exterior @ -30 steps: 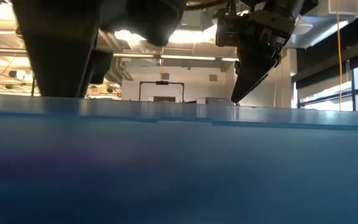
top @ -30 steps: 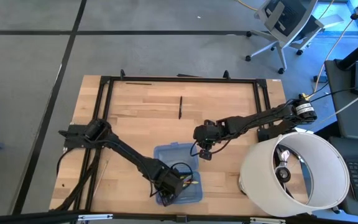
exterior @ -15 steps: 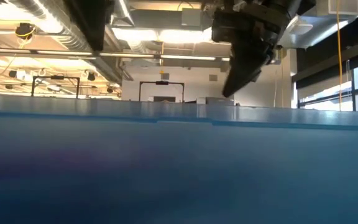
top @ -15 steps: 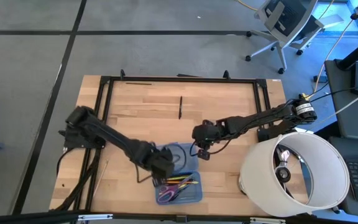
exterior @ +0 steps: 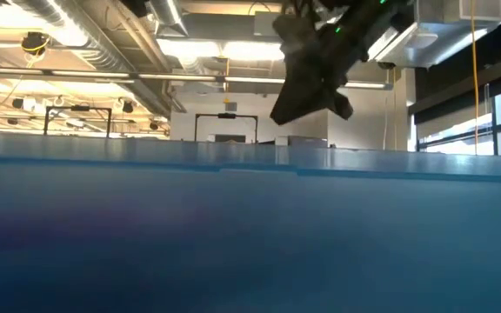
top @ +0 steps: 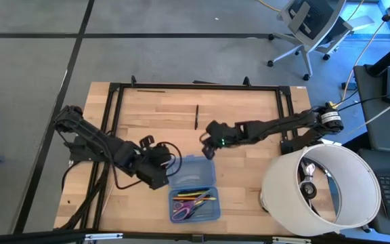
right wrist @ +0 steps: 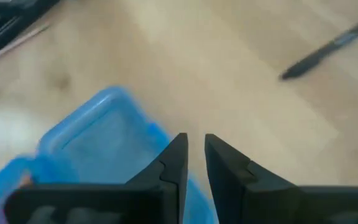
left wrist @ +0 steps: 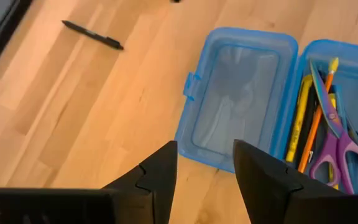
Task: Pick & place school supplies into a supply box
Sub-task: Put the black pen into the blue supply box
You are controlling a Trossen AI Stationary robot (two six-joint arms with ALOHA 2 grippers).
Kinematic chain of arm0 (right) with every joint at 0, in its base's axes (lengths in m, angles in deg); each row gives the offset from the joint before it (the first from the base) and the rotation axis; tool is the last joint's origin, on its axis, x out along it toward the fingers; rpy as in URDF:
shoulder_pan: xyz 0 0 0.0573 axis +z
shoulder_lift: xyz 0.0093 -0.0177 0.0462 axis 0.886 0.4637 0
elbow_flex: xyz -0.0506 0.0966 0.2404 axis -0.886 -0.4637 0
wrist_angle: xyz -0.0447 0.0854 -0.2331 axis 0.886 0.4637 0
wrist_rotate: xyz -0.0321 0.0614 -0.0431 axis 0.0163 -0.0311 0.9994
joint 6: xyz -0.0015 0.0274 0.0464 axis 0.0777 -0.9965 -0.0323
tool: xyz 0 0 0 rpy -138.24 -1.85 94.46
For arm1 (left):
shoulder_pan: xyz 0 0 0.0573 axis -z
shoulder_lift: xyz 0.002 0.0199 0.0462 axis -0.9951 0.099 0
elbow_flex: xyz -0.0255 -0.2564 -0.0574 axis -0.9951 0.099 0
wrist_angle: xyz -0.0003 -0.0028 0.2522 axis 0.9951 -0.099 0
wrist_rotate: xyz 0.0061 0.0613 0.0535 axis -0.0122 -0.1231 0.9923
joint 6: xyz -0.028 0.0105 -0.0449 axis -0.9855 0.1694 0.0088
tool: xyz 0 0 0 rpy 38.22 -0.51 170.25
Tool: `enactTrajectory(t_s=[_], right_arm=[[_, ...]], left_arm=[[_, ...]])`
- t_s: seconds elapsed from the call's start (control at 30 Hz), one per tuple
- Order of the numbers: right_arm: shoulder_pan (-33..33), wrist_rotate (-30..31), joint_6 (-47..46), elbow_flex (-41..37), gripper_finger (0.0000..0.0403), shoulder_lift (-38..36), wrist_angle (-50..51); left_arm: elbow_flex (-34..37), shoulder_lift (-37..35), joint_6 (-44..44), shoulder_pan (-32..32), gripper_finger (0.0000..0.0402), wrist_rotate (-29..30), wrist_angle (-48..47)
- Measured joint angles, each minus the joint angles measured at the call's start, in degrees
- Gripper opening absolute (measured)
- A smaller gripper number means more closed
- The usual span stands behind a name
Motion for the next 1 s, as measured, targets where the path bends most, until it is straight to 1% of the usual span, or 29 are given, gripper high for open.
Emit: enactTrajectory(t_s=[0.07,0.2,0.37,0.47,0.63,0.77,0.9,1.0], right_arm=[[-1.9,0.3,-1.5,0.0,0.0061,0.7,-0.6],[-5.2,0.1,-1.1,0.0,0.0061,3.2,-4.1],[-9.0,-2.3,-1.2,0.0,0.0065,6.8,-9.7],[-11.3,-2.3,-1.2,0.0,0.0087,8.8,-11.2],[-14.4,-3.1,-2.6,0.0,0.0148,11.1,-13.0],[-15.4,-3.2,-2.7,-0.1,0.0185,11.8,-15.4],[-15.4,-1.8,-0.4,0.0,0.0200,12.5,-18.5],[-15.4,0.4,-1.7,0.0,0.0200,13.3,-18.7]], left_arm=[[0.0,0.0,0.0,0.4,0.0145,1.3,0.0],[0.0,0.0,1.1,0.8,0.0144,5.1,0.0],[0.0,0.2,6.9,0.8,0.0145,6.9,0.1],[0.0,0.2,9.3,0.8,0.0143,6.9,0.0],[0.0,0.2,12.0,0.8,0.0145,7.3,0.0],[0.0,0.2,10.2,0.8,0.0143,7.3,-0.9],[0.0,0.2,7.7,0.8,0.0145,7.4,-2.2],[0.0,0.2,7.5,0.8,0.0144,7.3,-2.7]])
